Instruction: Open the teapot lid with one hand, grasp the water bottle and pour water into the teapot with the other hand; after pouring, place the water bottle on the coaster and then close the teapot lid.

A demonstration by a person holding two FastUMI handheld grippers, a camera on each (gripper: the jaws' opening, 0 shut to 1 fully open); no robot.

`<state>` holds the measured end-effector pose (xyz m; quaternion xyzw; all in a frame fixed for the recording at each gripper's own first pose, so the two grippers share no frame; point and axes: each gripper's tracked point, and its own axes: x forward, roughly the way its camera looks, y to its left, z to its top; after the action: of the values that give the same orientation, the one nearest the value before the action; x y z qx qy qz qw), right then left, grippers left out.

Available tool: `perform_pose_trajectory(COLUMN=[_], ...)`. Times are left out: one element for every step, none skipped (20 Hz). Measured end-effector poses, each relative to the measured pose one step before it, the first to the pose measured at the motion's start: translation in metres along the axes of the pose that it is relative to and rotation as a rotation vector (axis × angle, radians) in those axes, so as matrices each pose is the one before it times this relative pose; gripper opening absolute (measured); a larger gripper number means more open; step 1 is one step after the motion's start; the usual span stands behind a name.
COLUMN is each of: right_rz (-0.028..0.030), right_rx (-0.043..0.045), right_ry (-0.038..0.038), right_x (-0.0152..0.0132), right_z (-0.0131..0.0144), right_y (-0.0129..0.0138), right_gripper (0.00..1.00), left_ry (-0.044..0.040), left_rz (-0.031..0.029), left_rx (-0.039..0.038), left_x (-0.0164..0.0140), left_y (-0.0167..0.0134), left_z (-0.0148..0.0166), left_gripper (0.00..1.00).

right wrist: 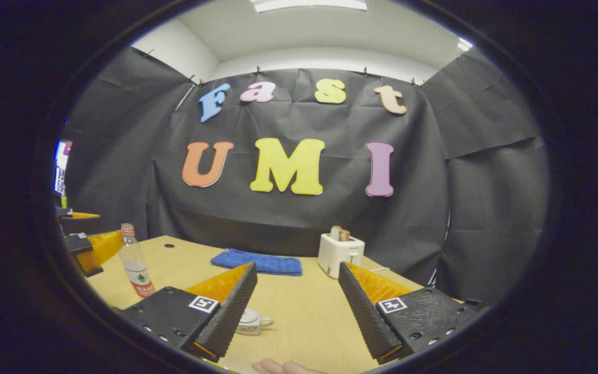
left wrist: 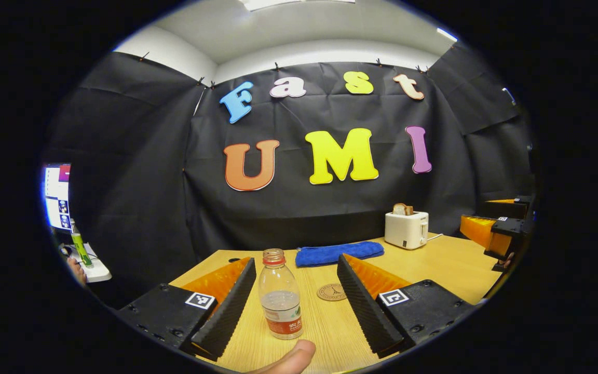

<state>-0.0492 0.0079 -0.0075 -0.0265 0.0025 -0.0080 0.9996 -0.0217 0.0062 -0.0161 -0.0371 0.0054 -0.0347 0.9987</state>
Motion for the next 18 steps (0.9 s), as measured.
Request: perform_pose_trajectory(right_rz=[0.00621,-0.00332,-0.00878,-0.01222,-0.00433,-0.00263,-0.00592,-0.00143,0.00445,0.00928,0.00832,0.00935,0.00688,-0.00061,0.00213,0.00700,-0.00370,-0.00472], right_rx=[0.00136,0.00331,0.00465,0.00164,-0.00116,-0.00535,-0.01115,-0.01083,-0.00499,0.00108,0.00287,-0.00511,-0.00913,-0.00430,0.00522,0.00880,0.00316,0.00241], right_ry=[0.00015,-0.00875,-0.01297,-0.00580,-0.00222,0.00334,0.00687,0.00453,-0.00202,-0.00690,-0.00623,0.00154,0.00447,0.00585,0.00742,0.00768,0.01287,0.00641], right_x=[-0.00070,-0.00042,-0.00154,-0.00118,-0.00346,-0.00227,-0.00366,-0.00332,-0.00162,-0.00067,0.00139,0.00069,0.00325,0.00189,0.00210,0.00211,0.00390,0.00279], right_z=[0.00110,0.00213,0.00163,0.00078,-0.00227,-0.00124,-0.00233,-0.00024,0.00149,0.00346,0.00164,-0.00045,-0.00192,-0.00113,-0.00232,-0.00206,-0.00421,-0.00356], right_y=[0.00068,-0.00088,-0.00071,-0.00016,0.00109,0.00170,0.00113,0.00371,0.00601,0.00550,0.00427,0.00445,0.00366,0.00185,0.00262,0.00385,0.00034,-0.00078], right_gripper=[0.95,0.95,0.95,0.95,0.95,0.95,0.95,0.95,0.95,0.95,0.95,0.95,0.95,0.95,0.95,0.95,0.97,0.95], left_ry=[-0.00679,-0.00506,-0.00188,-0.00084,0.00268,0.01167,0.01906,0.01194,0.00413,-0.00344,-0.00684,-0.00493,0.00263,0.00830,0.00160,-0.00468,0.00405,0.02366], left_rz=[-0.00168,-0.00143,0.00612,0.00327,-0.00039,0.00574,0.00542,0.00332,0.01096,0.01411,0.00378,0.00180,0.00951,0.01384,0.00446,-0.00077,-0.00127,-0.00481], left_rx=[0.01418,0.02157,0.02097,0.01274,0.00146,-0.01388,-0.02314,-0.01642,-0.01171,-0.00188,0.00594,0.00675,0.00628,0.00270,-0.00269,-0.00721,-0.00962,-0.00698], left_x=[-0.00195,-0.00286,-0.00393,-0.00350,-0.00104,0.00088,0.00122,0.00065,0.00182,0.00095,0.00153,0.00135,0.00100,0.00143,-0.00059,0.00056,0.00097,0.00140], left_y=[0.00129,0.00438,0.00460,0.00432,0.00209,0.00242,0.00366,0.00363,0.00519,0.00758,0.00491,0.00278,0.00281,0.00533,0.00177,0.00045,-0.00040,-0.00150], left_z=[-0.00037,-0.00165,-0.00281,-0.00528,-0.00390,-0.00563,-0.00800,-0.00455,-0.00163,0.00063,0.00203,0.00152,-0.00039,-0.00172,0.00017,-0.00113,-0.00310,-0.00617], left_gripper=[0.98,0.99,0.99,0.98,0.98,0.98,0.98,0.99,0.99,0.99,0.99,0.99,0.99,0.99,0.99,0.99,0.99,0.99])
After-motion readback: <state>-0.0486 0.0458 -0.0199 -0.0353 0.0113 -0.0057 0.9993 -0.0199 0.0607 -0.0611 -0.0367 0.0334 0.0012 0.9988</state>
